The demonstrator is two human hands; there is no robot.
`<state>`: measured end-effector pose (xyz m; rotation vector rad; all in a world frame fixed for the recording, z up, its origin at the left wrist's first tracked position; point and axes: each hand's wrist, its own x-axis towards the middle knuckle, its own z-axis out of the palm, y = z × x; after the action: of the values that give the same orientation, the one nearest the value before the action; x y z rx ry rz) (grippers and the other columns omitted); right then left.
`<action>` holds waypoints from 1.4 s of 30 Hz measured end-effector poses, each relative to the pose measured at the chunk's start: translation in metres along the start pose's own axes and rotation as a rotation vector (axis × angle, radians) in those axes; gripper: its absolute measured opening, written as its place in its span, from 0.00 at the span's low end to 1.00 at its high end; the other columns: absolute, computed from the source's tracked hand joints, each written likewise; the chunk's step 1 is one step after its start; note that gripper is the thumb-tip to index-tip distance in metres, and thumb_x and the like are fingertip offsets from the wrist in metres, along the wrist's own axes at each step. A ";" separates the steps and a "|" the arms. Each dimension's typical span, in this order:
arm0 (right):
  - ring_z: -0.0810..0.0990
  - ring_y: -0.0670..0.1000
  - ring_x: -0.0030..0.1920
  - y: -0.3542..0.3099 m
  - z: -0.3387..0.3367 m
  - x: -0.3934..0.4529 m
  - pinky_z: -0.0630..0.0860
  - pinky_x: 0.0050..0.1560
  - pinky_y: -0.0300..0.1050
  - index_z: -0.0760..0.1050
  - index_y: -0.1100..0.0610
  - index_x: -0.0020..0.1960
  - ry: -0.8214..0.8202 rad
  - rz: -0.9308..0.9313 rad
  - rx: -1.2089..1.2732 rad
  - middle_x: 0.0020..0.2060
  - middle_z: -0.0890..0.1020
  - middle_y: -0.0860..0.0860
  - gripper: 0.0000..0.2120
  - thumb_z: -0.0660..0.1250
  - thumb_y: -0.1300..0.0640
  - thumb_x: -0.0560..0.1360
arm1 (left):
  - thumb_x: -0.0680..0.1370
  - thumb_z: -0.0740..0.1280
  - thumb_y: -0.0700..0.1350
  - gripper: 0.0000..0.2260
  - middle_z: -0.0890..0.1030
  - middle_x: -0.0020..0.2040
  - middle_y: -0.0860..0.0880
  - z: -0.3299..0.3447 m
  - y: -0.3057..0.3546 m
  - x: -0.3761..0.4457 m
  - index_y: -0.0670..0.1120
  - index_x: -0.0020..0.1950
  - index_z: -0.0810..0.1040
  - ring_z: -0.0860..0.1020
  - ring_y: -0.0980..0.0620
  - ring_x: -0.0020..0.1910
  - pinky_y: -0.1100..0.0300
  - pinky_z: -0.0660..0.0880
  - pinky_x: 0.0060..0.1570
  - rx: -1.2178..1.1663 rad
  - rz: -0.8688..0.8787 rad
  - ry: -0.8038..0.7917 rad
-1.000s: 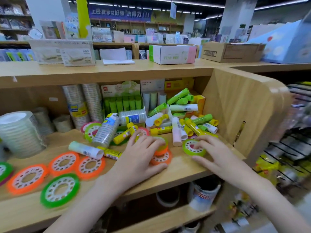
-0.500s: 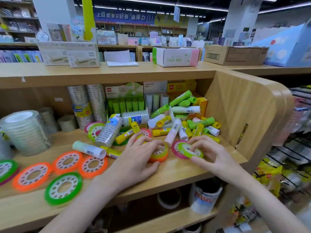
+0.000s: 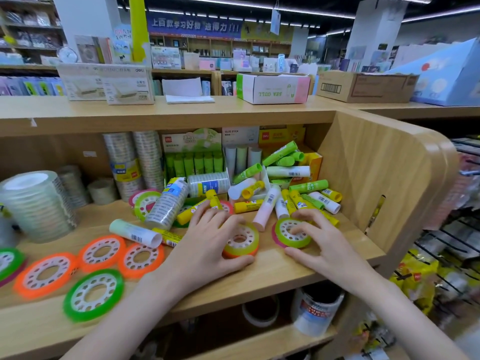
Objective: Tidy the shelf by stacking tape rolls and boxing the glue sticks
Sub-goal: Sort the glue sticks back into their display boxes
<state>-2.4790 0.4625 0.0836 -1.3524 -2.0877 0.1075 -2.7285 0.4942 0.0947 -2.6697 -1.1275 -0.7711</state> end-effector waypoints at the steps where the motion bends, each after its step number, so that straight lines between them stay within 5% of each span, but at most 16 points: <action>1: 0.69 0.39 0.60 0.000 -0.002 0.000 0.61 0.57 0.25 0.75 0.51 0.50 0.008 0.006 0.031 0.58 0.70 0.46 0.20 0.62 0.36 0.69 | 0.70 0.60 0.67 0.26 0.77 0.48 0.53 -0.001 0.001 -0.001 0.50 0.58 0.74 0.75 0.51 0.52 0.54 0.52 0.69 -0.030 -0.007 0.016; 8: 0.64 0.38 0.62 -0.004 -0.004 0.000 0.58 0.60 0.27 0.70 0.39 0.52 0.023 0.031 0.030 0.58 0.68 0.41 0.17 0.60 0.33 0.67 | 0.70 0.60 0.68 0.25 0.78 0.49 0.55 -0.002 0.001 -0.006 0.53 0.58 0.72 0.72 0.53 0.57 0.52 0.52 0.68 -0.050 -0.048 0.026; 11: 0.63 0.38 0.59 -0.003 -0.002 0.002 0.58 0.64 0.36 0.73 0.47 0.55 -0.014 -0.020 -0.058 0.56 0.70 0.41 0.23 0.57 0.34 0.68 | 0.69 0.60 0.65 0.25 0.79 0.51 0.54 -0.002 0.001 -0.005 0.50 0.58 0.72 0.71 0.51 0.61 0.50 0.48 0.69 -0.018 -0.045 -0.008; 17: 0.68 0.36 0.58 -0.005 -0.010 0.003 0.61 0.56 0.24 0.72 0.48 0.50 -0.067 -0.040 0.067 0.54 0.71 0.43 0.18 0.65 0.37 0.67 | 0.65 0.54 0.67 0.31 0.76 0.55 0.55 -0.010 0.003 0.001 0.51 0.61 0.69 0.67 0.54 0.63 0.58 0.36 0.71 -0.019 -0.087 -0.080; 21: 0.68 0.37 0.58 -0.009 -0.012 0.004 0.64 0.54 0.25 0.68 0.47 0.52 -0.020 -0.052 0.095 0.52 0.70 0.45 0.20 0.69 0.42 0.64 | 0.65 0.60 0.66 0.28 0.77 0.51 0.56 -0.010 0.000 -0.005 0.51 0.58 0.71 0.71 0.55 0.57 0.54 0.45 0.71 -0.077 -0.078 0.012; 25: 0.70 0.37 0.55 -0.023 -0.012 0.010 0.65 0.52 0.25 0.68 0.50 0.54 0.037 -0.083 0.145 0.52 0.71 0.46 0.21 0.67 0.45 0.64 | 0.66 0.63 0.65 0.23 0.72 0.49 0.59 -0.020 -0.005 -0.014 0.55 0.56 0.68 0.64 0.63 0.52 0.52 0.64 0.62 -0.179 -0.152 0.222; 31: 0.73 0.37 0.54 -0.059 0.008 0.040 0.65 0.52 0.26 0.73 0.48 0.53 -0.088 -0.131 0.300 0.51 0.77 0.41 0.17 0.63 0.43 0.66 | 0.66 0.66 0.61 0.26 0.72 0.50 0.58 -0.057 -0.019 -0.042 0.47 0.59 0.72 0.69 0.56 0.53 0.78 0.62 0.52 -0.179 -0.409 0.462; 35: 0.72 0.39 0.58 -0.092 0.032 0.060 0.65 0.59 0.31 0.74 0.51 0.53 -0.101 -0.249 0.386 0.54 0.76 0.42 0.16 0.64 0.45 0.67 | 0.66 0.66 0.62 0.24 0.71 0.48 0.64 -0.084 -0.037 -0.082 0.52 0.57 0.70 0.71 0.57 0.49 0.78 0.62 0.49 -0.103 -0.542 0.501; 42: 0.70 0.47 0.60 -0.165 0.088 0.072 0.62 0.63 0.32 0.73 0.57 0.58 -0.264 -0.522 0.271 0.56 0.74 0.50 0.20 0.63 0.48 0.70 | 0.66 0.75 0.56 0.26 0.74 0.48 0.58 -0.111 -0.064 -0.164 0.56 0.57 0.66 0.74 0.56 0.48 0.67 0.68 0.46 -0.030 -0.844 0.390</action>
<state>-2.6772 0.4697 0.1125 -0.6342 -2.4708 0.3465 -2.9144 0.4015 0.1023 -1.8457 -2.1118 -1.3377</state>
